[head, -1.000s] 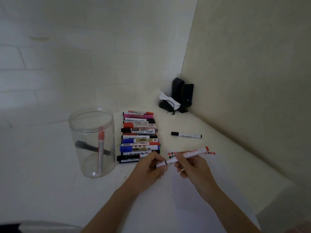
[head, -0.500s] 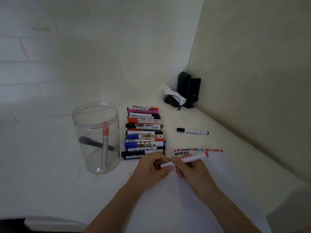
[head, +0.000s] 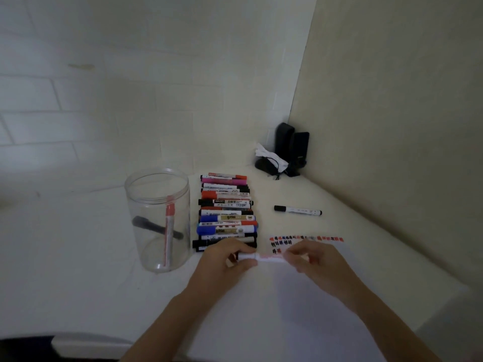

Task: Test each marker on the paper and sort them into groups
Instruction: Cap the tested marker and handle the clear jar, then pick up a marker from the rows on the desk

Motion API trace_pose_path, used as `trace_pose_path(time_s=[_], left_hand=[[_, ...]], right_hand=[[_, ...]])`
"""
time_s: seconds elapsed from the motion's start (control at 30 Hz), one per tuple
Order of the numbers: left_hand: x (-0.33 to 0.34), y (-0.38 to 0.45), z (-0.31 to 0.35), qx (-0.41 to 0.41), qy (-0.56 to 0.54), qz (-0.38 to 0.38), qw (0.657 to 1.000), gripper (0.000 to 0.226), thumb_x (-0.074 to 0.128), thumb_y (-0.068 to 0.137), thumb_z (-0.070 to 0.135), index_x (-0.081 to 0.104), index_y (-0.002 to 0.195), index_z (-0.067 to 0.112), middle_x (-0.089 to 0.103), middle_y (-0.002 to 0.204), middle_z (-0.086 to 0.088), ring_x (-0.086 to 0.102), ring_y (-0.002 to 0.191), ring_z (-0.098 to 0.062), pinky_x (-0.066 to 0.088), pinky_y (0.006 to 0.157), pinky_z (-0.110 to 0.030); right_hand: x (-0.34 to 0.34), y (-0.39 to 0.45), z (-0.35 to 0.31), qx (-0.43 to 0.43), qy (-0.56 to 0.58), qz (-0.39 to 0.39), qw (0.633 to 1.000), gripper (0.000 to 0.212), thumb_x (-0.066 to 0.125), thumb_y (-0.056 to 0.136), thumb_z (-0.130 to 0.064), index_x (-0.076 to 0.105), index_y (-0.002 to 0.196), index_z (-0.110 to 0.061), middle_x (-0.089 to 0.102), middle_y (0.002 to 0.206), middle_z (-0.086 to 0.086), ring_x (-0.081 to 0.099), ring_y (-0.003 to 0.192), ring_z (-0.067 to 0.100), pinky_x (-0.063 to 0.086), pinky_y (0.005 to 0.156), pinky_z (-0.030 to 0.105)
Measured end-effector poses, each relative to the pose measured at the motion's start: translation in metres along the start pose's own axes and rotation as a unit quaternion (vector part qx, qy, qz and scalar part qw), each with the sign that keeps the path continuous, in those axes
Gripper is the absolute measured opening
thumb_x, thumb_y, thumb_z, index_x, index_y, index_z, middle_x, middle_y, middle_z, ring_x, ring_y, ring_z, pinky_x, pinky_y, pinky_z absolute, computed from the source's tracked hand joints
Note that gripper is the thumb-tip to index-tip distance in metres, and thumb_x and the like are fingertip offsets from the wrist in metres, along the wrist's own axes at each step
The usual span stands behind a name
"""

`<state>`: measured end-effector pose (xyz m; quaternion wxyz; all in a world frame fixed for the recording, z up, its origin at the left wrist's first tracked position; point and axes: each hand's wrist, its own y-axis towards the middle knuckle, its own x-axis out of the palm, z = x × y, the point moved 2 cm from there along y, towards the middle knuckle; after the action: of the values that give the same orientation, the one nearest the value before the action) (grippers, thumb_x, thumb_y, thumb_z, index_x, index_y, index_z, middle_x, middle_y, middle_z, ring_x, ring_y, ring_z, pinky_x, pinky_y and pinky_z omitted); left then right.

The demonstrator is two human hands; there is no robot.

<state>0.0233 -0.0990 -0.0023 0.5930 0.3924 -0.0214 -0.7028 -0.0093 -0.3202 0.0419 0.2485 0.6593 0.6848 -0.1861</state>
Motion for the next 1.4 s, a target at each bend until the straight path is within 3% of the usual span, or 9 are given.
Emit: trace_pose_path(time_s=[0.13,0.3,0.53,0.7,0.8,0.9,1.17,1.3,1.4], left_hand=[[-0.007,0.008,0.007,0.055,0.092,0.011,0.994,0.029,0.061,0.083,0.043,0.071,0.101,0.023,0.069,0.097,0.008,0.050,0.094,0.008,0.038,0.085,-0.003],[-0.019,0.003,-0.016,-0.015,0.260,0.020,0.965,0.039,0.072,0.081,0.011,0.063,0.119,0.017,0.062,0.123,-0.004,0.057,0.114,-0.021,0.044,0.099,-0.032],[-0.011,0.011,-0.024,-0.024,0.352,-0.026,0.935,0.042,0.093,0.051,0.017,0.071,0.086,0.018,0.071,0.087,-0.002,0.069,0.075,-0.020,0.058,0.062,-0.032],[-0.006,0.018,-0.023,-0.048,0.381,-0.088,0.919,0.033,0.055,0.095,0.029,0.055,0.127,0.020,0.053,0.133,-0.002,0.050,0.120,-0.019,0.040,0.101,-0.030],[-0.005,0.020,-0.023,-0.065,0.372,-0.109,0.920,0.037,0.045,0.100,0.032,0.044,0.135,0.022,0.043,0.142,0.001,0.041,0.129,-0.015,0.033,0.107,-0.025],[-0.004,0.020,-0.020,-0.101,0.319,-0.098,0.937,0.030,0.048,0.099,0.027,0.048,0.128,0.021,0.047,0.138,0.000,0.044,0.124,-0.013,0.036,0.106,-0.024],[0.010,0.024,0.015,-0.163,0.029,-0.097,0.981,0.022,0.049,0.097,0.034,0.061,0.086,0.019,0.059,0.076,0.012,0.052,0.065,0.003,0.041,0.063,-0.008],[0.002,0.005,0.009,-0.172,0.012,-0.081,0.982,0.017,0.045,0.100,0.029,0.061,0.102,0.025,0.063,0.097,0.011,0.058,0.086,0.002,0.046,0.077,-0.011],[0.008,-0.001,0.015,-0.124,0.016,-0.063,0.990,0.020,0.049,0.097,0.031,0.055,0.116,0.030,0.059,0.113,0.014,0.056,0.097,0.002,0.045,0.083,-0.010]], right_hand=[[0.006,0.012,-0.006,-0.104,-0.154,-0.055,0.981,0.014,0.061,0.093,-0.031,0.074,0.097,-0.029,0.070,0.086,-0.013,0.062,0.081,-0.001,0.043,0.070,0.012],[-0.035,0.051,0.030,-0.064,-0.207,0.158,0.963,0.012,0.065,0.091,-0.026,0.074,0.098,-0.021,0.067,0.091,-0.006,0.063,0.087,0.014,0.045,0.075,0.021],[-0.027,0.089,0.067,0.025,-0.280,0.153,0.947,0.010,0.061,0.093,-0.036,0.069,0.098,-0.038,0.066,0.102,-0.011,0.058,0.101,0.017,0.037,0.087,0.035],[-0.019,0.108,0.069,0.048,-0.331,0.167,0.927,0.018,0.065,0.090,-0.033,0.070,0.107,-0.034,0.059,0.118,-0.001,0.048,0.113,0.024,0.032,0.091,0.040],[-0.010,0.101,0.057,-0.060,-0.270,0.218,0.936,0.025,0.071,0.086,-0.021,0.070,0.111,-0.022,0.057,0.108,0.003,0.055,0.098,0.025,0.045,0.087,0.043],[0.015,0.070,0.026,-0.181,-0.210,0.142,0.950,0.036,0.070,0.087,-0.020,0.064,0.122,-0.026,0.053,0.098,-0.008,0.053,0.080,0.004,0.051,0.080,0.027],[0.046,0.027,0.008,-0.275,-0.291,0.138,0.906,0.016,0.069,0.082,-0.025,0.066,0.097,-0.027,0.058,0.086,-0.010,0.060,0.071,0.007,0.047,0.057,0.018],[0.018,0.021,0.004,-0.117,-0.059,0.125,0.983,0.010,0.059,0.094,-0.022,0.063,0.085,-0.024,0.057,0.071,-0.012,0.048,0.057,0.004,0.038,0.052,0.015],[0.018,0.013,-0.002,0.052,0.200,0.023,0.978,0.014,0.055,0.098,-0.021,0.065,0.091,-0.015,0.060,0.065,0.000,0.044,0.052,0.007,0.033,0.047,0.017]])
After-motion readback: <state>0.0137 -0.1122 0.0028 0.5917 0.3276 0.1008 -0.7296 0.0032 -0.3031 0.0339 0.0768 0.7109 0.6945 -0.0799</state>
